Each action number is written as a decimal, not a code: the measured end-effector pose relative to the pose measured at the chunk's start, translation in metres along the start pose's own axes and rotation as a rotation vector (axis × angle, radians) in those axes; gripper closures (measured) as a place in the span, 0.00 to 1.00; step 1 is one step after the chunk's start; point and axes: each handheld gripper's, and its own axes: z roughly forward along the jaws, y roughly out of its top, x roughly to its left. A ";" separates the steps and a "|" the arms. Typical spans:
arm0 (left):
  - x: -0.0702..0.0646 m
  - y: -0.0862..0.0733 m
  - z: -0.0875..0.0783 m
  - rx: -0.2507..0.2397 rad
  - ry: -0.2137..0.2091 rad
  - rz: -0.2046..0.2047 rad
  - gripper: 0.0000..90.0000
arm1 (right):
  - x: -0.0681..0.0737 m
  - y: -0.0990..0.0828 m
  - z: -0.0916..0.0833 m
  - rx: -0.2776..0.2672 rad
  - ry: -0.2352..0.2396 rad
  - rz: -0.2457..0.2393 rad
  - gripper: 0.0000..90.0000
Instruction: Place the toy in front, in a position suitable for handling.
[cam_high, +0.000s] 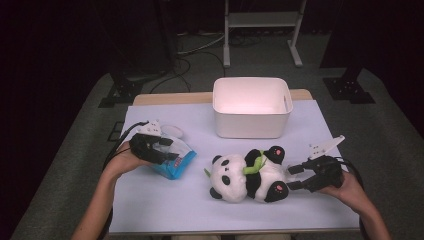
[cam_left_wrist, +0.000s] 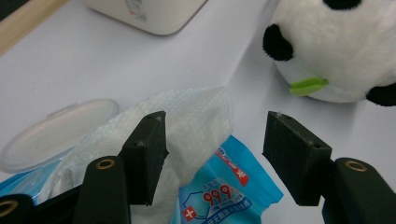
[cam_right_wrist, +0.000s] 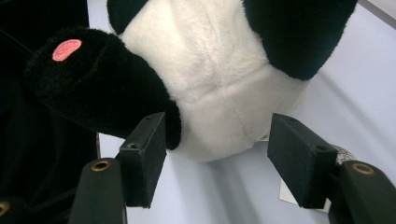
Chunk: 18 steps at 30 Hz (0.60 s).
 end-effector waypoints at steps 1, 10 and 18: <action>0.001 0.000 0.001 0.001 -0.002 -0.006 0.44 | 0.000 0.000 0.000 0.001 0.001 0.002 0.40; 0.012 -0.007 0.016 0.051 -0.013 -0.009 0.57 | -0.002 0.000 0.002 0.007 0.006 0.001 0.40; 0.016 -0.011 0.021 0.045 -0.023 -0.013 0.76 | -0.001 0.000 0.002 0.006 0.004 0.005 0.40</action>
